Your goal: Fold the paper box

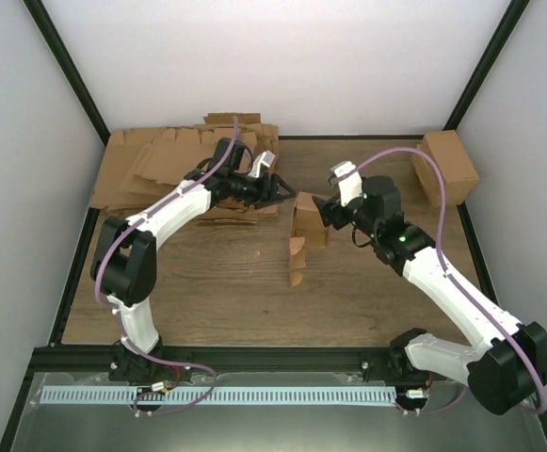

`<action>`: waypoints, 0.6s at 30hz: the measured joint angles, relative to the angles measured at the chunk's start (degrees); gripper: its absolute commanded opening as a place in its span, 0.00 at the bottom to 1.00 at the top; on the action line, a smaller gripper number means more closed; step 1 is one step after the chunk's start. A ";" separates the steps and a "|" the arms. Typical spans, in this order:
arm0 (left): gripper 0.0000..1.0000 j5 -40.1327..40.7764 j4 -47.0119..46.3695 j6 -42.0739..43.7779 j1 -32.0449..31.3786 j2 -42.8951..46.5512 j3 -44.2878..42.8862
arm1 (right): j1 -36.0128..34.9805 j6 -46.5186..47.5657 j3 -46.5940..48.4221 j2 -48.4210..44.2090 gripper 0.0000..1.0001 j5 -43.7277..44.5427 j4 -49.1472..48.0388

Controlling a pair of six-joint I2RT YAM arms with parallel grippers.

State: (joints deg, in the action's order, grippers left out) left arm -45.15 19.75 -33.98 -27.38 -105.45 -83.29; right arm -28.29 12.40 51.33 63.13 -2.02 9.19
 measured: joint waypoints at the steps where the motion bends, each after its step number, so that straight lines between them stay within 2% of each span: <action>1: 0.52 -0.24 -0.07 -0.15 -0.02 -0.15 -0.09 | 0.63 -3.10 0.42 0.07 0.80 0.13 0.72; 5: 0.46 -0.96 -0.15 -0.31 -0.31 -0.79 -0.83 | 3.69 -16.76 4.26 3.58 0.70 -0.66 7.76; 9: 0.44 -1.51 0.39 -0.02 -0.76 -1.40 -1.68 | 4.39 -26.12 4.31 5.97 0.65 -1.16 12.72; 18: 0.35 -1.68 1.99 0.46 -1.70 -3.48 -3.61 | 4.50 -35.71 0.33 5.95 0.55 -7.06 12.98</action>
State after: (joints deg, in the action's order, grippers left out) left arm -46.83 21.74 -33.52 -29.08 -108.92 -86.89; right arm -23.79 -23.31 51.66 69.08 -9.08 22.17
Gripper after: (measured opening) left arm 0.375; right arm 0.576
